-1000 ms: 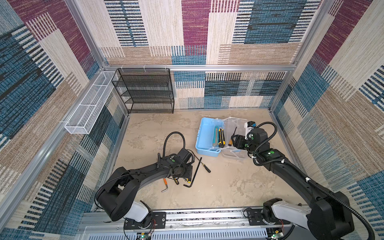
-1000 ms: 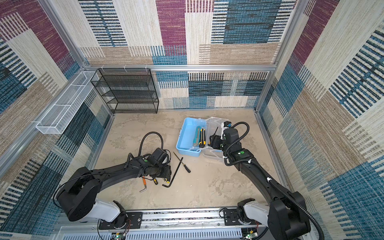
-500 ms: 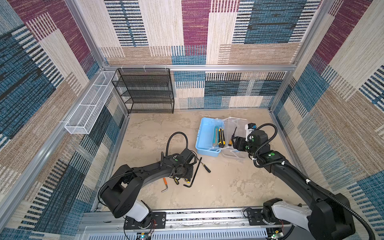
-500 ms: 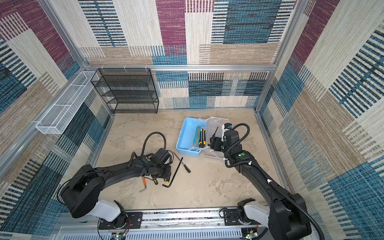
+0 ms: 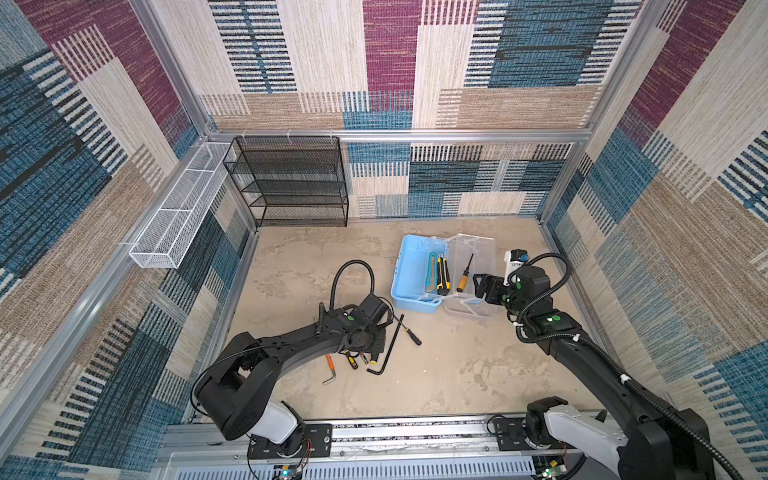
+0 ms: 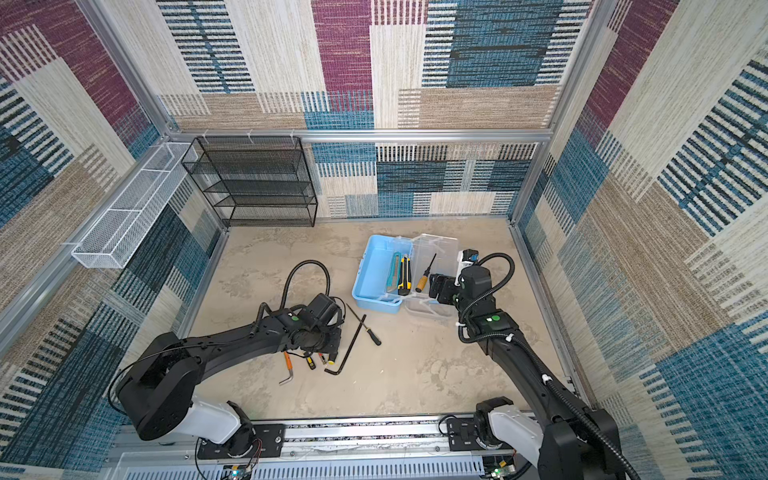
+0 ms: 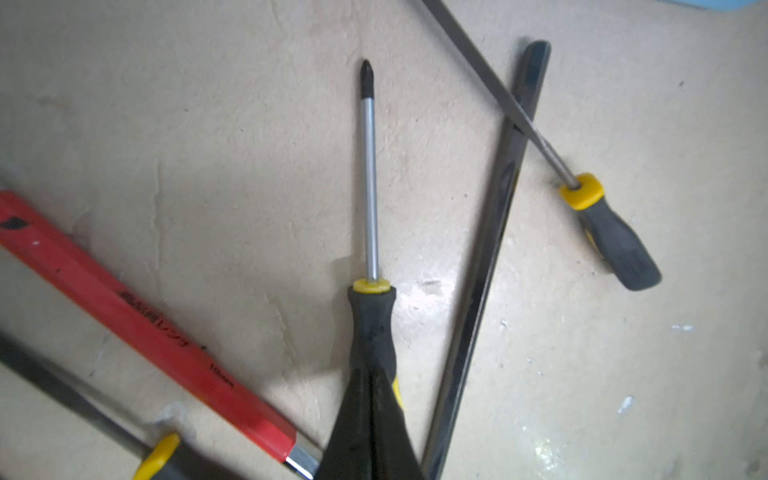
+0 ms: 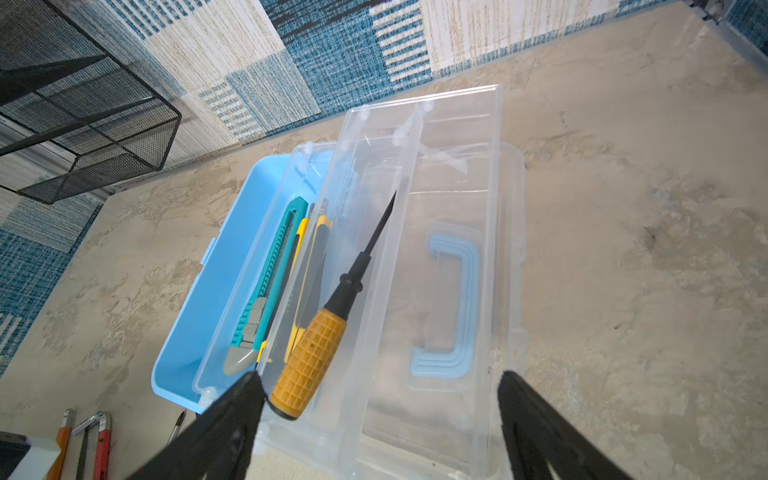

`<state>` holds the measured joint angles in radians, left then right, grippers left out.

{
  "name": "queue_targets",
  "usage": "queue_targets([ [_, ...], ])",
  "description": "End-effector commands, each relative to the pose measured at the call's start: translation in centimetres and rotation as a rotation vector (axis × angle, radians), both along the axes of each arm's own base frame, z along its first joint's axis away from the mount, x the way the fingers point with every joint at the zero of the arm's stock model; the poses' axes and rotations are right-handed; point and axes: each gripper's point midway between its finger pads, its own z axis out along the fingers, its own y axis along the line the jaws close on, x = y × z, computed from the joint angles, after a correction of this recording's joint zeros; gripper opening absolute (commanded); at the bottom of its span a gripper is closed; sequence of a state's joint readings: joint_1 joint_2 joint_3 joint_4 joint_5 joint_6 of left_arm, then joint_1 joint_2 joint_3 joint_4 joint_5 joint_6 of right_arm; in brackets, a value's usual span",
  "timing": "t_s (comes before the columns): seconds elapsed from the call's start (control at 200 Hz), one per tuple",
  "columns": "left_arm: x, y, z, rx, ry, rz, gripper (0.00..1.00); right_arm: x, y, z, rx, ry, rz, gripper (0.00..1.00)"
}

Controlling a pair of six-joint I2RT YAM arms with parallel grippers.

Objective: Pack the tool kit

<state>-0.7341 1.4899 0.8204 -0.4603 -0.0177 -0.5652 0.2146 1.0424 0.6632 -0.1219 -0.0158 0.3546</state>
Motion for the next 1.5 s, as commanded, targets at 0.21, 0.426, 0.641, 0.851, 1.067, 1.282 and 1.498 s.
queue_targets([
  [0.21,-0.1,0.4,1.4,-0.017,-0.025,0.025,0.03,0.2,-0.5,1.2,0.008,-0.072,-0.009,0.92],
  [0.426,0.0,0.4,2.3,-0.045,-0.046,0.047,0.0,0.5,1.5,1.7,0.069,-0.07,0.089,0.82],
  [0.641,-0.1,0.6,3.1,-0.063,-0.07,0.06,0.0,1.7,3.3,1.4,0.117,0.001,0.158,0.73],
  [0.851,-0.1,0.9,3.5,-0.076,-0.095,0.072,0.0,2.3,4.1,0.9,0.166,0.042,0.17,0.71],
  [1.067,0.1,0.8,3.9,-0.088,-0.115,0.065,0.0,2.8,5.4,0.6,0.173,0.075,0.2,0.71],
  [1.282,0.0,0.8,3.9,-0.098,-0.119,0.062,0.0,3.1,6.2,-0.3,0.155,0.123,0.202,0.71],
  [1.498,-0.2,1.2,3.9,-0.092,-0.13,0.067,0.0,3.5,6.5,-0.9,0.157,0.15,0.187,0.71],
])
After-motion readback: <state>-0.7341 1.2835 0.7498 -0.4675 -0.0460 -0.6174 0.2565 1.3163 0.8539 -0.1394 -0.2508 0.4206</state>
